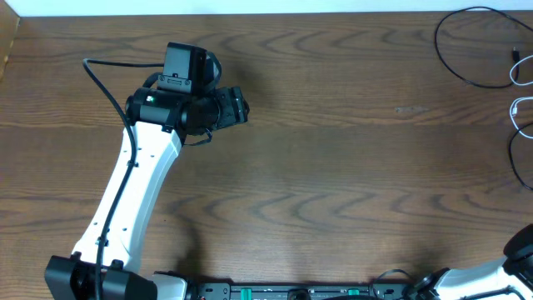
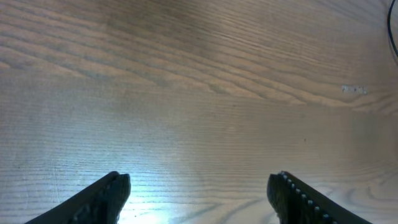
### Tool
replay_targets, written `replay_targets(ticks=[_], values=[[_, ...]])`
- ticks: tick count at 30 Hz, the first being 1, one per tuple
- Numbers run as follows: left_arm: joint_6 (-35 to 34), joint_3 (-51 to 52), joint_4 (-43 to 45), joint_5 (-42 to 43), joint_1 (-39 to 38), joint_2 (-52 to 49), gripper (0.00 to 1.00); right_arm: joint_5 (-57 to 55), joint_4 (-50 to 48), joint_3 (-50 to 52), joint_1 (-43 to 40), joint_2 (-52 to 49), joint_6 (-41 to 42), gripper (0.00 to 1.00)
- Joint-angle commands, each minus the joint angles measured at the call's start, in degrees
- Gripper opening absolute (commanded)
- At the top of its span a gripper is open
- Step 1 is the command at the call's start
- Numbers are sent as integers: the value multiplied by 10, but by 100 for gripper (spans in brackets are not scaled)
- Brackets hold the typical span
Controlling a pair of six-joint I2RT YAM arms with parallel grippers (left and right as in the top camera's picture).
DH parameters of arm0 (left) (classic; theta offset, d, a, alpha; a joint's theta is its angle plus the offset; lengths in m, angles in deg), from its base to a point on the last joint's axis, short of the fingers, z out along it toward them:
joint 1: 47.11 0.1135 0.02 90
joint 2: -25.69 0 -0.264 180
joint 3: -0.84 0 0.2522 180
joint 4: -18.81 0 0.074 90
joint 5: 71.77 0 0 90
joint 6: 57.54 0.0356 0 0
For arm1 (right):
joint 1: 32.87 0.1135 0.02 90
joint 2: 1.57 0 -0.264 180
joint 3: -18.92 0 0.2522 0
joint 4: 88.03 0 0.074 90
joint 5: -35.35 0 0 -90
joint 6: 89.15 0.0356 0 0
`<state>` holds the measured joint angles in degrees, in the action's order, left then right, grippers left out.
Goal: Untangle cables
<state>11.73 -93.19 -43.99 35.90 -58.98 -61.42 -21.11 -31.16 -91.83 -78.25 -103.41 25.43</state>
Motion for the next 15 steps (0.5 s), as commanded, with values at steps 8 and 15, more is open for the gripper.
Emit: replay_targets(ticks=[8,15], values=[[-24,-6,0,-4,-1,6,98,146,126,-1,245,185,-221,99],[-24,-6,0,-4,-1,6,98,144,302,-1,403,264,-240,99]])
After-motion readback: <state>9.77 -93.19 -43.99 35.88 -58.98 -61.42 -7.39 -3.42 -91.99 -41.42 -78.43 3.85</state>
